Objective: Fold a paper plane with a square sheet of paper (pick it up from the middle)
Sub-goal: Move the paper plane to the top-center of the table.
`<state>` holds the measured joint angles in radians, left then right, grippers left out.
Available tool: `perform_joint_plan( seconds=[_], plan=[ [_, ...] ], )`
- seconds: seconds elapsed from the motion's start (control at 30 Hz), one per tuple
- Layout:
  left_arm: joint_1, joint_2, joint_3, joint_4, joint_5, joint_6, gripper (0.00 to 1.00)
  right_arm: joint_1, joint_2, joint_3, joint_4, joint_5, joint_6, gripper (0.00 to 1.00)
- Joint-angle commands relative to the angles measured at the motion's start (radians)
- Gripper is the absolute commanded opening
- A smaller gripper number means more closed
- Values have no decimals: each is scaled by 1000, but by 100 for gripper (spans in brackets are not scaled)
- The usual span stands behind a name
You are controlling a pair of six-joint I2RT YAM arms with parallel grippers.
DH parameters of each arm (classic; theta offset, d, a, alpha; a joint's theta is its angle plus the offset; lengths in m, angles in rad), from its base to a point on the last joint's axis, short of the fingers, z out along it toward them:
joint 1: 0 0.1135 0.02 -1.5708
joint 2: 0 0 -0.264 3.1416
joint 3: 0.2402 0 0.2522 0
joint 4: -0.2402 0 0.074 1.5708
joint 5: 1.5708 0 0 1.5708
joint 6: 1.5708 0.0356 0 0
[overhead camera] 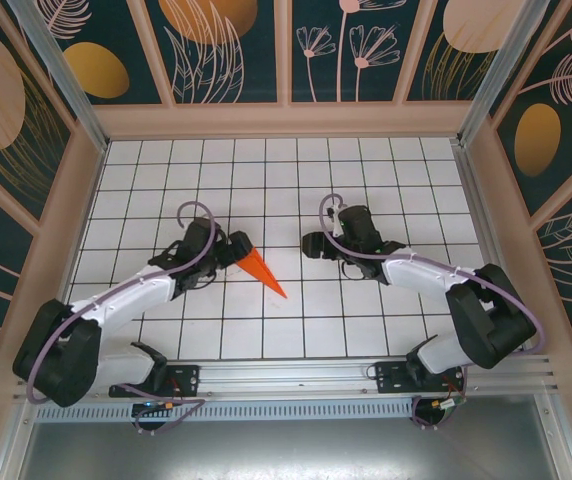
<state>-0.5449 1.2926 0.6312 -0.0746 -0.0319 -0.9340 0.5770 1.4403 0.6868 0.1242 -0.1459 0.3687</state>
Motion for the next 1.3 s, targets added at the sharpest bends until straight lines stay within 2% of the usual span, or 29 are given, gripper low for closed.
perform_joint_plan(
  seconds=[0.0,0.1,0.37,0.53,0.83,1.1,1.2,1.27],
  plan=[
    [-51,67,50,-71,-40,-108,96,-17,-12,-24,65,68,-25,80],
    [-85,140,114,-125,-63,-127,96,-19,-18,-64,98,88,-6,80],
    [-134,239,178,-198,-91,-211,81,-25,-8,-89,115,100,21,79],
    [-148,216,155,-200,-77,-256,71,-24,2,-79,107,87,24,78],
    [-167,95,46,-150,-53,-342,65,-25,2,-73,95,96,25,77],
    [-167,122,30,-123,-29,-359,61,-25,15,-64,85,101,24,76],
    [-170,111,18,-130,-38,-390,57,-25,18,-63,83,103,24,76],
    [-170,87,-8,-113,-54,-425,49,-23,20,-62,83,103,24,76]
  ],
)
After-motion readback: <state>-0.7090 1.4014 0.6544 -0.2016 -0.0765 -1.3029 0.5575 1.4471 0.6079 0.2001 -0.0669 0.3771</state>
